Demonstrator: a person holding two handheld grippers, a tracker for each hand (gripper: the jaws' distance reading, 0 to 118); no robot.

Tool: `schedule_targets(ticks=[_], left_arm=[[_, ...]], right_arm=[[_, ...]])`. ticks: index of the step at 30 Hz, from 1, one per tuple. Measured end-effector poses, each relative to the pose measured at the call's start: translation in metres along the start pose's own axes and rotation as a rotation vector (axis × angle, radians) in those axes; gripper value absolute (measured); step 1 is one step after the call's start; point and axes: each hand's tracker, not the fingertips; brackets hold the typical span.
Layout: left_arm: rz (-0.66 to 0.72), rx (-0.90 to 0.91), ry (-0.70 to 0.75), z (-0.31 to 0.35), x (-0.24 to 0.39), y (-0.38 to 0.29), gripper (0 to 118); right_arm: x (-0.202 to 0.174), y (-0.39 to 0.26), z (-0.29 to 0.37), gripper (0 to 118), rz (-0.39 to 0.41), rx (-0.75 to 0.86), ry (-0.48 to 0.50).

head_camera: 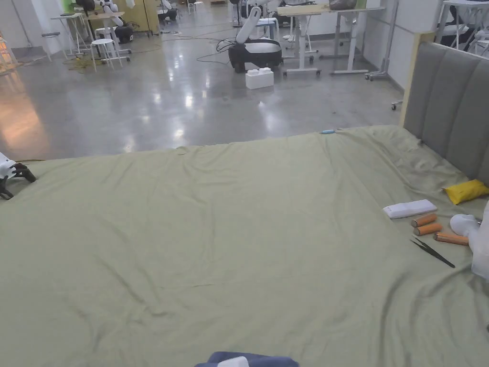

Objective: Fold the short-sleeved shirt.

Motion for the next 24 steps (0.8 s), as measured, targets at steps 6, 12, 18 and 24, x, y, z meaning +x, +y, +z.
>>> schedule_targets(ticks=[6, 12, 18, 24], left_arm=[[-0.018, 0.008, 0.034, -0.007, 0.002, -0.004, 6], [-0.092, 0.195, -0.051, 0.087, 0.006, 0.020, 104], [0.023, 0.287, 0.054, 0.149, -0.064, 0.023, 104], [0.327, 0.177, 0.019, 0.120, -0.134, 0.011, 105]], right_arm=[[-0.012, -0.014, -0.020, 0, 0.016, -0.080, 0.027], [-0.040, -0.024, -0.097, 0, 0.071, -0.223, 0.158], [-0.063, -0.040, -0.219, 0, 0.161, -0.478, 0.166], [-0.051, -0.055, -0.252, 0, 0.181, -0.558, 0.060]])
